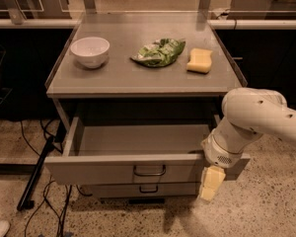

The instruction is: Open top drawer

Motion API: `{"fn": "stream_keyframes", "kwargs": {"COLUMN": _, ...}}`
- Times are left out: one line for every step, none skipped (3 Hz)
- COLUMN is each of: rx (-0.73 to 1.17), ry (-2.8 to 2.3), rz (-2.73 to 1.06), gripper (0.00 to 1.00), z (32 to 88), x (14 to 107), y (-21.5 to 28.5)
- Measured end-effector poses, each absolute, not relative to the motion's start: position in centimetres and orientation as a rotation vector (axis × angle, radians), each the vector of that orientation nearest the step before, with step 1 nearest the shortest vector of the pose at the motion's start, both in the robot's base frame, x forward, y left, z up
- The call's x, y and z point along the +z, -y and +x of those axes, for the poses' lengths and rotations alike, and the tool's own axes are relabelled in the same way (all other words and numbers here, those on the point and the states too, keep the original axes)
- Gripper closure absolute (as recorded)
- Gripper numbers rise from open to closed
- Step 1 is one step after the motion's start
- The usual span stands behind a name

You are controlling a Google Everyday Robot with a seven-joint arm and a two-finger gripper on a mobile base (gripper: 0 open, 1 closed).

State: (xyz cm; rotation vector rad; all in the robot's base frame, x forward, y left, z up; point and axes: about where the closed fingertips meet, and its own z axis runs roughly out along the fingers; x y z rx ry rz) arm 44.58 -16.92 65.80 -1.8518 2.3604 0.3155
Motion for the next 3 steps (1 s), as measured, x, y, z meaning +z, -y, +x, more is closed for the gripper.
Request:
{"fn": "stream_keyframes", "kwargs": {"rx": 0.335, "ry": -2.4, "rz": -1.807, "gripper": 0.0, "z": 41.4, "x": 66.6, "y": 19.3}}
{"fn": "stream_keyframes", "kwargs": {"rx": 0.349, "ry": -2.437, "rz": -1.768, "gripper": 0.0, "z": 38.8, "x": 67.2, "y": 21.5}}
{"fn": "stream_keyframes", "kwargs": {"rx": 0.357, "ry": -2.471, "rz": -1.731, "gripper": 0.0, "z": 36.6, "x": 67.7, "y": 23.2}}
